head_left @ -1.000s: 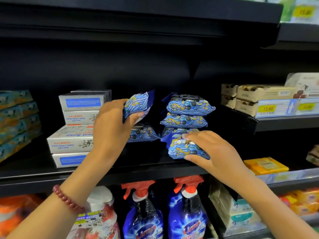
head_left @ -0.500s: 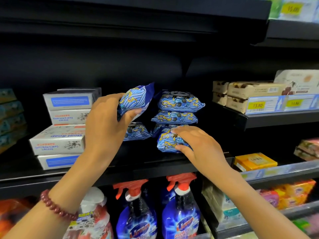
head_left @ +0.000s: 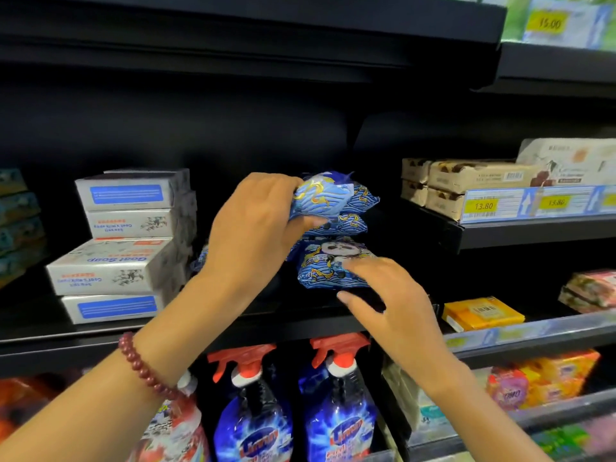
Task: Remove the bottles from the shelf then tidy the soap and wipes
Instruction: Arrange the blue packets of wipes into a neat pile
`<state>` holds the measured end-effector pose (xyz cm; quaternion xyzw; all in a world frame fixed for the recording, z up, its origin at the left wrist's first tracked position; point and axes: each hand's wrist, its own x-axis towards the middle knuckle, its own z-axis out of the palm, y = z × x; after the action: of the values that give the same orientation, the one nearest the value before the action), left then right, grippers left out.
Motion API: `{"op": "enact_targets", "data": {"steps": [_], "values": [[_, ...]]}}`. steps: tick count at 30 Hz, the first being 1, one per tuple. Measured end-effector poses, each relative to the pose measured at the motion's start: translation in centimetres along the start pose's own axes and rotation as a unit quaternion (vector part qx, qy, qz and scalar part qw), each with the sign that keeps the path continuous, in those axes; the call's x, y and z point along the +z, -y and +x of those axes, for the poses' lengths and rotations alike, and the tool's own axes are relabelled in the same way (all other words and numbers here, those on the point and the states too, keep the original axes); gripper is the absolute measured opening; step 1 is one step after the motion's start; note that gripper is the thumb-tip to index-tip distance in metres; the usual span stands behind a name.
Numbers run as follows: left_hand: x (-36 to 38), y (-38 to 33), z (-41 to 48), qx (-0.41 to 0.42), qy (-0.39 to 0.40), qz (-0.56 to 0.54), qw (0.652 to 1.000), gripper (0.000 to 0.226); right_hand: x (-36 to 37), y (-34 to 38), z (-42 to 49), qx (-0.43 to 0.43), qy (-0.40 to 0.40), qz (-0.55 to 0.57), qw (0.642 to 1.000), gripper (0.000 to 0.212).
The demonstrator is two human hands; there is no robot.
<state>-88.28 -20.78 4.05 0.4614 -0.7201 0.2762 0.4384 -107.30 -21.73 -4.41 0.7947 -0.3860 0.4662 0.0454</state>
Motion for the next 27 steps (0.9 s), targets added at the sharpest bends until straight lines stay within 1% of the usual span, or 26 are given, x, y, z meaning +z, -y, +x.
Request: {"op": "enact_targets", "data": {"steps": [2,4,6,9,12,14,17,18,22,25,27], "values": [[1.0,-1.1,0.3,0.029,0.010,0.017,0.999,0.054,0.3,0.3,-1.9,-0.004,0.008,-0.018,1.000,0.037],[2.3,-2.1,0.5,0.057,0.017,0.038,0.997,0.052,0.8,0.1,-2.8,0.007,0.026,-0.037,0.999,0.041],[3.8,-2.7,0.8,0.074,0.042,0.066,0.994,0.047,1.1,0.0,-2.9,0.019,0.027,-0.041,0.999,0.043],[5.7,-3.3,0.9,0.075,0.099,0.100,0.987,0.050,1.2,0.0,-3.0,0.022,0.015,-0.037,0.999,0.035],[6.7,-3.4,0.7,0.062,0.115,0.113,0.985,0.054,1.2,0.0,-3.1,0.018,0.011,-0.039,0.999,0.031],[6.3,-3.6,0.7,0.048,0.131,0.078,0.987,0.059,1.2,0.0,-3.1,0.018,0.012,-0.036,0.999,0.031],[5.3,-2.7,0.3,0.006,0.146,-0.016,0.989,0.069,1.2,0.0,-3.1,0.020,0.011,-0.036,0.999,0.030],[4.8,-2.5,0.0,0.004,0.134,-0.035,0.990,0.068,1.3,0.0,-3.1,0.019,0.008,-0.037,0.999,0.030],[4.5,-0.8,-1.6,0.031,0.066,-0.045,0.996,0.048,1.6,-0.2,-3.3,0.022,-0.001,-0.045,0.999,0.031],[5.0,-0.7,-1.7,0.008,0.064,-0.069,0.996,0.044,1.7,-0.2,-3.3,0.022,-0.001,-0.046,0.999,0.031],[5.1,-0.8,-1.5,0.008,0.072,-0.082,0.994,0.045,1.6,-0.2,-3.4,0.018,-0.004,-0.049,0.999,0.030]]}}
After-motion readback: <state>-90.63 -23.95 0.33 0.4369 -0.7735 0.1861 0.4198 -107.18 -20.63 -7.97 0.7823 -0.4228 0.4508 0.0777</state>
